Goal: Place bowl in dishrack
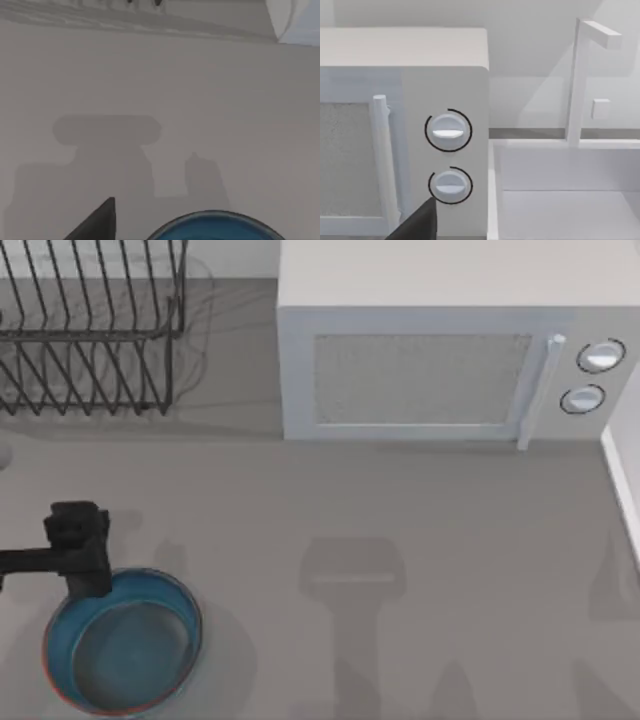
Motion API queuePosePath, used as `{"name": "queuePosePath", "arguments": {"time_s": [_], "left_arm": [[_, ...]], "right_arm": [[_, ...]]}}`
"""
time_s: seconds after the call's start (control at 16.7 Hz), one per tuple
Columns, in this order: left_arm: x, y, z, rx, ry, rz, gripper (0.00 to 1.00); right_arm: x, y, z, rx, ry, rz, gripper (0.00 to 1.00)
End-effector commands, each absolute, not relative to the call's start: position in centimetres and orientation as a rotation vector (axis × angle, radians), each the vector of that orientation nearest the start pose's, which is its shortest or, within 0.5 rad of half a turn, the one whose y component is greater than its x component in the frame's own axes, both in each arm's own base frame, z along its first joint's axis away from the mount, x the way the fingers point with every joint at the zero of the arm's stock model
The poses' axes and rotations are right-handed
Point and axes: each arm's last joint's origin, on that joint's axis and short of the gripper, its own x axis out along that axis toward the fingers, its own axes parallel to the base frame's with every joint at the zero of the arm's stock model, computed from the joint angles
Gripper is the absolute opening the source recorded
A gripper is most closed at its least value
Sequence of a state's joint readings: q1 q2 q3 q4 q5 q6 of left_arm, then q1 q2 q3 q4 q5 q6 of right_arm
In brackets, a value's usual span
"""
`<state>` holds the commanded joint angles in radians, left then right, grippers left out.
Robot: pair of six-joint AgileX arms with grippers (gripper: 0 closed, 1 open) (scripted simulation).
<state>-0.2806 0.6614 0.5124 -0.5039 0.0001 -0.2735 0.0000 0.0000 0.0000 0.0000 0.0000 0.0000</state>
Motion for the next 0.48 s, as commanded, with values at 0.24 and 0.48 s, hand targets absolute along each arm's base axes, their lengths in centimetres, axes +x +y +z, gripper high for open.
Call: {"name": "queuePosePath", "arguments": {"time_s": [0.24,0.48], "left_arm": [[17.7,-8.0,23.4,-0.146,1.085,-0.165,1.00],[20.4,-12.4,23.5,-0.076,1.371,-0.103,1.00]], "right_arm": [[10.6,-0.1,16.0,0.000,0.000,0.000,1.00],[10.6,-0.1,16.0,0.000,0.000,0.000,1.00]]}}
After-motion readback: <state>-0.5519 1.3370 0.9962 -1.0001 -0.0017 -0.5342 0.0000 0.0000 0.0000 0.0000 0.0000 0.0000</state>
